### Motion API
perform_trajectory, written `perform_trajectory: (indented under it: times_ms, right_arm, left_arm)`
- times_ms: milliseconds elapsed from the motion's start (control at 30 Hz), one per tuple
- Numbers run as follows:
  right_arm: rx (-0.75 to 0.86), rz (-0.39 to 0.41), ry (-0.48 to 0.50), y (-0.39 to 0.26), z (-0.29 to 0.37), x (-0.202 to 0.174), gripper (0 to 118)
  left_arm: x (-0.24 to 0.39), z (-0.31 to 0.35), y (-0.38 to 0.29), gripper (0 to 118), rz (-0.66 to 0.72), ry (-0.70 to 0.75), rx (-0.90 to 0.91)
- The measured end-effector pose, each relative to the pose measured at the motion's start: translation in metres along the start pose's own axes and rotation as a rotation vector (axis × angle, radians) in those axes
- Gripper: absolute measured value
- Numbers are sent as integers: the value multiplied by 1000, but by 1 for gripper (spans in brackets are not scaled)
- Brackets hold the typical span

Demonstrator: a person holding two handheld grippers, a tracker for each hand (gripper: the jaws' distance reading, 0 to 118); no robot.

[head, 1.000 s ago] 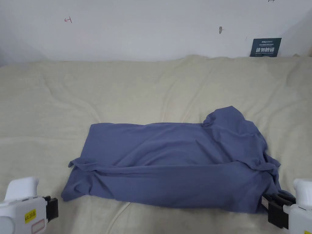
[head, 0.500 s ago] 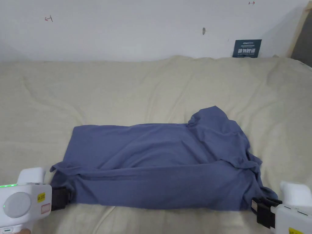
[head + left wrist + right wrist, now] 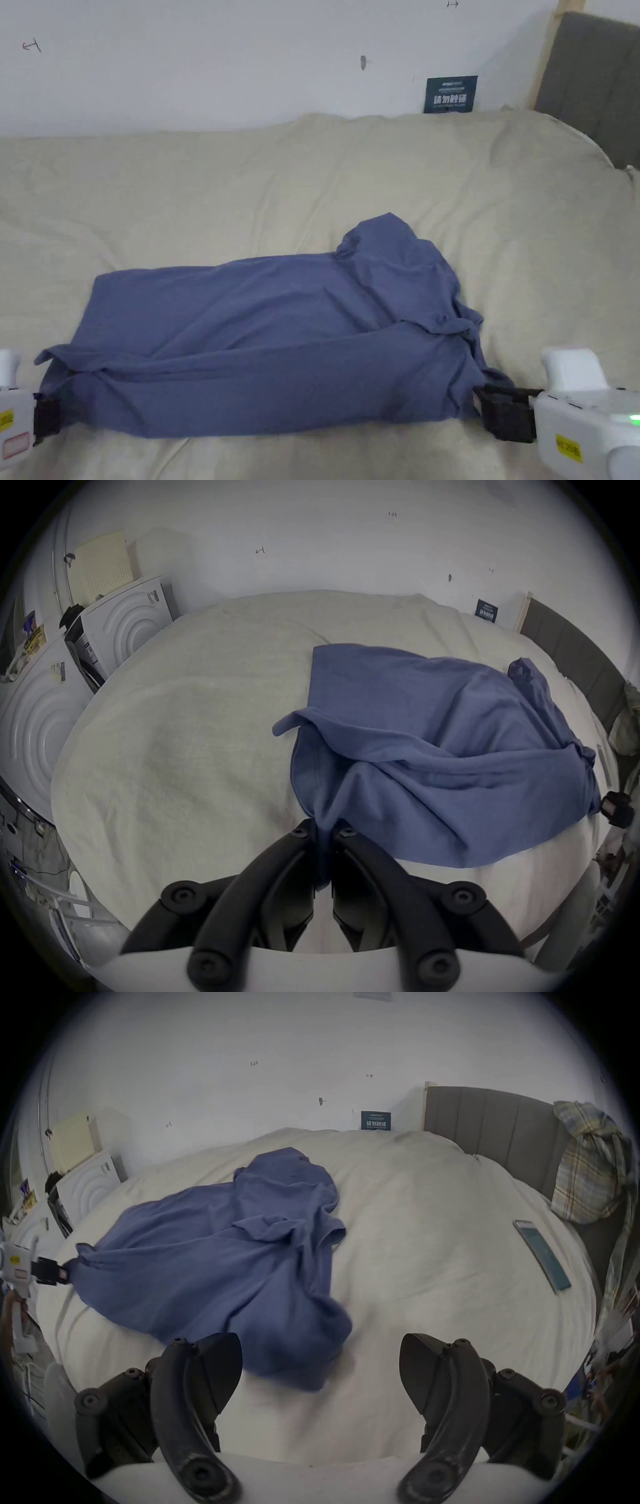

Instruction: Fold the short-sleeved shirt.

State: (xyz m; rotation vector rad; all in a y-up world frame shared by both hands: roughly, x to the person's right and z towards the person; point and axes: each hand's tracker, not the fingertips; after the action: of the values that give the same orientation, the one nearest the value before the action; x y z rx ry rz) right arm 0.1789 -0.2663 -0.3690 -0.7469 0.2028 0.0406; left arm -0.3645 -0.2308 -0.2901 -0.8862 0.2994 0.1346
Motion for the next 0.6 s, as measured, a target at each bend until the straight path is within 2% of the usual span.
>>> perform_trajectory:
  times_ms: [67,133,200,233,267,300,367,400,433,600]
  right_arm:
    - [1,6,-19,5,-19,1,96]
    - [-92,-27,43,8,-39,1,94]
    - [-168,-87,99,9,-48,0,77]
    - [-131,-49,-9,10,-43,-4,64]
    - [-106,-8,9,12,-35,-6,47]
    - [-101,14,9,13,-31,-7,18]
    - [-135,-51,80,17,-20,0,13]
    - [-144,-43,112,18,-17,2,13]
    - [-136,-40,84,20,-14,3,12]
    - [-115,-86,100,30,14,10,12]
  left_arm:
    - [1,3,1,7,4,-2,-3]
    - [4,2,1,7,5,2,0]
    - [5,3,0,7,0,7,-8]
    - [6,3,-1,7,-6,7,-9]
    - [6,3,0,7,-12,10,-15]
    - [6,4,0,7,-16,10,-16]
    - [5,7,-1,7,-12,0,-20]
    - [4,8,0,7,-14,-2,-22]
    - [3,11,-1,7,-22,-4,-19]
    - [-9,32,-8,7,-24,-45,-33]
